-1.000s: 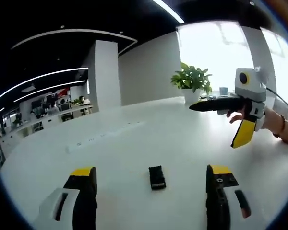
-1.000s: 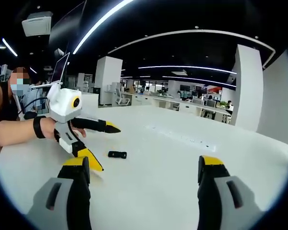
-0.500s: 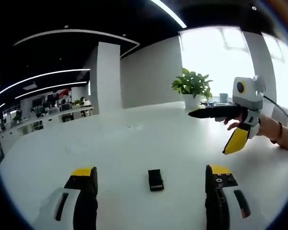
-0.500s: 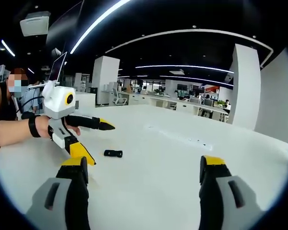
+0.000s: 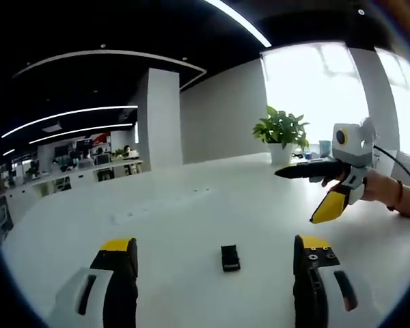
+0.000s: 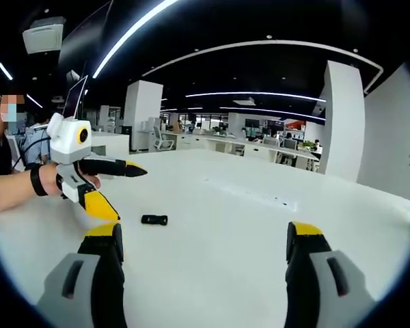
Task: Snap the two parts of the plastic buckle together until the buckle closes and remains connected.
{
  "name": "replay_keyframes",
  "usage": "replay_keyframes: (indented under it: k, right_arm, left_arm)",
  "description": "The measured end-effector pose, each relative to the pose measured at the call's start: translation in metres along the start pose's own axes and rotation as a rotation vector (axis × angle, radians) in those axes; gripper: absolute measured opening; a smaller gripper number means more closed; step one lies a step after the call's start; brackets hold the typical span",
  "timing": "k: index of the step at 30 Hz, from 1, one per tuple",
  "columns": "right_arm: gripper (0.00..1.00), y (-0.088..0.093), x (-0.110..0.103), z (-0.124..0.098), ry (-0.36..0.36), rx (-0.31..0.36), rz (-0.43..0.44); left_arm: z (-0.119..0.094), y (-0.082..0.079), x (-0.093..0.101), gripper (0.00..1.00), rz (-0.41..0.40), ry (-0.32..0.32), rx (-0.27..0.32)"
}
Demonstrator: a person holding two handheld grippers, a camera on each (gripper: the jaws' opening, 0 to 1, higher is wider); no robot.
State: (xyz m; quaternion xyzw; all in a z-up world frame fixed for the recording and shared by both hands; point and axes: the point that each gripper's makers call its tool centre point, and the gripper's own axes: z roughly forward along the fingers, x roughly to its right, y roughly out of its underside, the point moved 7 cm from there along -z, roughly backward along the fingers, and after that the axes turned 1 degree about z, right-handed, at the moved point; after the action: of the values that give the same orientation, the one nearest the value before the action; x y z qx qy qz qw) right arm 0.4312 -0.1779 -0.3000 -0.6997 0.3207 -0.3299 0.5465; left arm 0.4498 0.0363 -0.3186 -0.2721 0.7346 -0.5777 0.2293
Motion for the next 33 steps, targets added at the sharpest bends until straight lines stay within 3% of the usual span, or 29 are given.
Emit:
replay_keyframes:
  k: [12,29,33]
  right_arm:
    - [1.0,-0.002,-0.006,0.004,-0.023,0.008,0.016]
    - [1.0,0.008,-0.005,0.006,-0.008,-0.027,0.004]
    - [1.0,0.007,-0.007,0.006,-0.01,-0.021,0.011]
  left_arm:
    - [-0.026,-0.013,0.0,0.96,-0.045,-0.024,0.064]
    - [-0.057,0.003,-0.017,0.94,-0.062,-0.11,0.039]
    - [-0.059,0.003,-0.018,0.94,-0.067,-0.103,0.048]
